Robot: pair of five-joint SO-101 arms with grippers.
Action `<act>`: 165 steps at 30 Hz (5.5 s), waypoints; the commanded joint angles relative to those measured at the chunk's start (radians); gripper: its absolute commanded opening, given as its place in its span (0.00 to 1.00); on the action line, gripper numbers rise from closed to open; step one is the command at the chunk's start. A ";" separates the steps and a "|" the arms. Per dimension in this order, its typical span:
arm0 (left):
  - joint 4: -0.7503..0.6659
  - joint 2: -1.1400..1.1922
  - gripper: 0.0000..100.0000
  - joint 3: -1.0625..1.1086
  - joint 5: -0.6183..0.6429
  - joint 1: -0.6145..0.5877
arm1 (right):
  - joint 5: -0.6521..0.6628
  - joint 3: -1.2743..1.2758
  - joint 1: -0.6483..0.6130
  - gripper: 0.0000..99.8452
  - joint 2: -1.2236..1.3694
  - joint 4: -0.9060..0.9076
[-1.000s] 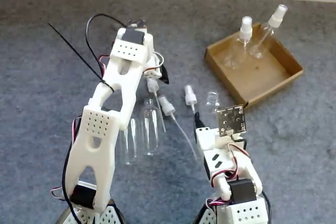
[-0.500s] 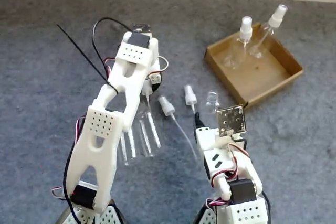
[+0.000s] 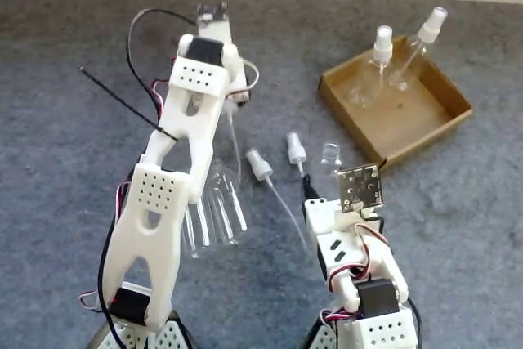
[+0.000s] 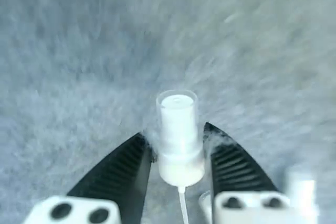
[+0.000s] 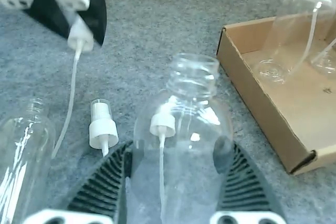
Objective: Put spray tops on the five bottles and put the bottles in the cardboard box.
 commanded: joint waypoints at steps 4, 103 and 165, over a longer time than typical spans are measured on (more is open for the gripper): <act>-0.009 -0.045 0.03 -0.338 0.003 0.010 | 0.005 0.081 -0.008 0.09 -0.015 -0.030; -1.346 -2.227 0.03 2.224 -0.407 0.203 | 0.011 0.168 -0.289 0.09 -0.013 -0.182; -1.200 -2.416 0.01 2.072 -0.285 0.395 | 0.011 0.168 -0.377 0.09 -0.013 -0.315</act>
